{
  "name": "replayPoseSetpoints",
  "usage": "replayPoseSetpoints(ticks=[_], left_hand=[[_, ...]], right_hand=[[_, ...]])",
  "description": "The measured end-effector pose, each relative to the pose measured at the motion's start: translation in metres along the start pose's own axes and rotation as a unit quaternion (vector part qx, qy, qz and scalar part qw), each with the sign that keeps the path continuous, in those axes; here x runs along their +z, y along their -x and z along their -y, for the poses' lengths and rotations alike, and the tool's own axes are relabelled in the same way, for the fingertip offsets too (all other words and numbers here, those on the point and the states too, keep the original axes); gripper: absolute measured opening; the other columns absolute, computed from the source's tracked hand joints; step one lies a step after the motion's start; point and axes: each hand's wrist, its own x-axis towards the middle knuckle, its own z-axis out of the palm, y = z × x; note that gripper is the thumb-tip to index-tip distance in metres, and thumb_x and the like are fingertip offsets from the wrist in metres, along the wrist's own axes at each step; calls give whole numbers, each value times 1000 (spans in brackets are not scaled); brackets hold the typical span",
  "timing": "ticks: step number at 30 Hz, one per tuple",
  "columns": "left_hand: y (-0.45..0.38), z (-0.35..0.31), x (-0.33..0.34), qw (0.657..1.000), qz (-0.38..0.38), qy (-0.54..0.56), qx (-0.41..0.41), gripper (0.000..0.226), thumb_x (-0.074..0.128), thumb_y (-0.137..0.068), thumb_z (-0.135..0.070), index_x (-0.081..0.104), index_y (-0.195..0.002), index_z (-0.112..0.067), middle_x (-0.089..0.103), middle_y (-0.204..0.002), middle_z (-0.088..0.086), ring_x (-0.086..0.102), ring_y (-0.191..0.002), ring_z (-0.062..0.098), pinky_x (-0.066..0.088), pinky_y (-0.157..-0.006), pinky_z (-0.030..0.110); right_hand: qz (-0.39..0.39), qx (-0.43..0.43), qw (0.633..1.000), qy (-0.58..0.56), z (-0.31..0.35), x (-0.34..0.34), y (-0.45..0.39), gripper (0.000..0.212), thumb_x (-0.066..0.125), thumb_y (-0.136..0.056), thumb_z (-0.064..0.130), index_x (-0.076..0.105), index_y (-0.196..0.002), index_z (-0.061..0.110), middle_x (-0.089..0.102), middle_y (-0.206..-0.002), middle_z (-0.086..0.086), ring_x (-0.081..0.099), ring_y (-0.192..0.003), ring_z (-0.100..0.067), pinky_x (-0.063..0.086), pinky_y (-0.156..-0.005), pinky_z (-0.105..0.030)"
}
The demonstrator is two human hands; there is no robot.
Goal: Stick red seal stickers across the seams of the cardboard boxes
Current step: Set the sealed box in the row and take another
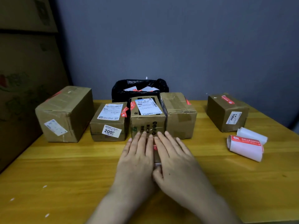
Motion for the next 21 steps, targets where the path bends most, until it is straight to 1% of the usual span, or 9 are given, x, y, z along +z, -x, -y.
replayPoseSetpoints(ticks=[4,7,10,11,13,14,16,19,21], left_hand=[[-2,0,5,1000,25,-16,11,69,79,-59,-28,64,-119,2,65,-120,19,63,-111,32,52,-89,49],[-3,-1,3,999,19,-21,18,56,70,-66,-20,64,-117,3,65,-117,21,65,-107,33,54,-85,47],[-3,-1,-1,999,39,-22,2,53,52,-75,-23,63,-119,4,63,-121,22,64,-109,34,53,-86,45],[-3,-2,-5,999,52,-9,-9,56,42,-81,-25,56,-128,4,56,-131,22,58,-119,33,49,-94,43],[-3,-1,-7,997,71,-24,-17,66,34,-94,-30,14,-150,-1,14,-157,15,20,-145,29,23,-116,36],[0,3,-4,997,68,-27,-16,74,35,-97,-34,-6,-151,-6,-5,-160,11,0,-148,25,9,-119,33],[2,4,-9,994,92,-37,-40,84,39,-95,-38,-19,-148,-10,-17,-159,8,-14,-147,21,0,-119,31],[1,8,-11,994,86,-9,-65,93,44,-92,-49,-17,-149,-10,-16,-159,7,-11,-147,20,3,-118,29],[2,12,-11,993,91,6,-75,100,47,-89,-59,-16,-150,-11,-17,-159,5,-5,-148,18,7,-118,27]], right_hand=[[19,9,1000,-6,-1,7,1,69,37,-74,37,54,-135,10,56,-138,-5,51,-129,-19,40,-105,-43],[17,30,999,-2,6,8,0,64,37,-77,34,59,-131,8,59,-134,-7,55,-125,-21,44,-103,-44],[35,48,998,-4,8,6,0,62,35,-78,33,62,-127,6,61,-131,-10,58,-122,-23,47,-100,-45],[37,50,998,3,7,5,0,65,35,-76,36,61,-129,7,59,-133,-10,57,-123,-23,45,-101,-43],[52,60,997,12,4,3,-2,77,30,-74,47,51,-137,8,49,-143,-9,48,-132,-23,35,-106,-41],[59,71,996,16,2,2,-2,83,29,-73,53,48,-140,8,44,-147,-9,44,-135,-23,31,-107,-42],[65,84,994,16,2,-2,-1,89,28,-72,61,45,-142,8,42,-148,-10,42,-136,-25,28,-106,-42],[103,76,992,-8,-3,-3,0,93,23,-82,68,0,-154,14,-4,-162,-5,-1,-149,-23,2,-115,-35],[107,87,990,-28,-8,-8,2,93,36,-89,66,-12,-152,18,-16,-161,1,-9,-149,-19,2,-118,-33]])
